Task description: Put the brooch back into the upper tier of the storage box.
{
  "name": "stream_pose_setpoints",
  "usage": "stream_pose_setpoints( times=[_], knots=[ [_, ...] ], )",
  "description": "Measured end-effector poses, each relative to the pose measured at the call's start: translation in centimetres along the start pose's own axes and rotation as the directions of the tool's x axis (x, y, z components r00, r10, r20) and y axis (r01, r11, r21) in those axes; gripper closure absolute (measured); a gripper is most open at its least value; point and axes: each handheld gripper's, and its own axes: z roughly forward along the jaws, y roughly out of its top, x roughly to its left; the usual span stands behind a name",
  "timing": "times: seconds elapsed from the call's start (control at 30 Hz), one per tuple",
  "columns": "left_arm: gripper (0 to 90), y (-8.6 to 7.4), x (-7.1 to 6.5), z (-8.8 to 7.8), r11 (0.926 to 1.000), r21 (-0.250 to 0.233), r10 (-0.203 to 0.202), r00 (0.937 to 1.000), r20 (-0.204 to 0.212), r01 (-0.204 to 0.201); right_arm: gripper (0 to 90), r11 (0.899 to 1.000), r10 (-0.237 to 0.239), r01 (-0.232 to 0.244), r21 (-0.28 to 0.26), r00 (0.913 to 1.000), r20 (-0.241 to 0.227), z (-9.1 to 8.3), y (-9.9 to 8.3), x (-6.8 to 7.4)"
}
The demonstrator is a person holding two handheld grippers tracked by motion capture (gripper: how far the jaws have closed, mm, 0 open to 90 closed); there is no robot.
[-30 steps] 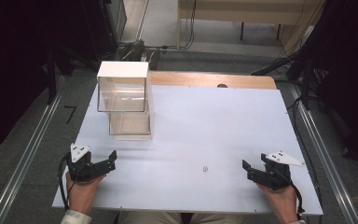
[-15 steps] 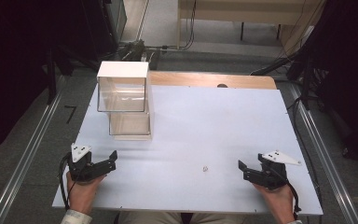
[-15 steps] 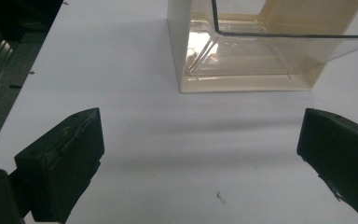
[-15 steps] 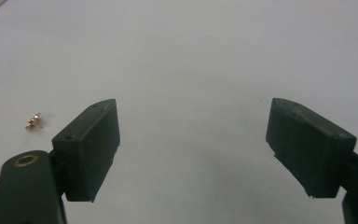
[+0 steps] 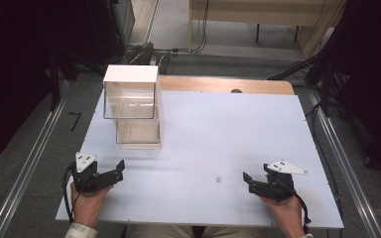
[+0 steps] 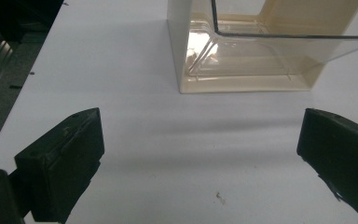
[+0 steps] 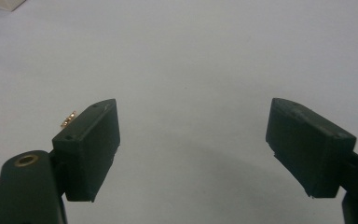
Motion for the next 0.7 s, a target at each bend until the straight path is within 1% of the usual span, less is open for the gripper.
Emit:
stream_pose_setpoints(
  times=[0.1, 0.33, 0.47, 0.7],
  knots=[
    [1.6, 0.0, 0.0, 0.0, 1.0000, 0.000, 0.001, 1.0000, 0.000, -0.001, 16.1, 1.000, -0.003, 0.003, -0.004, 1.0000, -0.004, 0.1, 0.0, 0.4],
    [1.6, 0.0, 0.1, 0.0, 1.0000, -0.002, -0.002, 1.0000, -0.001, 0.002, 16.8, 1.000, 0.005, -0.006, -0.008, 0.9998, -0.017, 0.5, 0.2, 1.4],
    [1.5, 0.0, 0.0, 0.0, 1.0000, 0.000, 0.003, 1.0000, -0.001, -0.003, 17.3, 1.000, -0.004, 0.004, -0.011, 0.9998, -0.018, 0.7, 0.2, 1.8],
    [1.6, 0.0, 0.0, -0.1, 1.0000, 0.002, 0.005, 1.0000, 0.000, -0.005, 18.2, 1.000, -0.020, 0.020, -0.001, 0.9992, -0.034, 1.2, 0.2, 2.7]
  ],
)
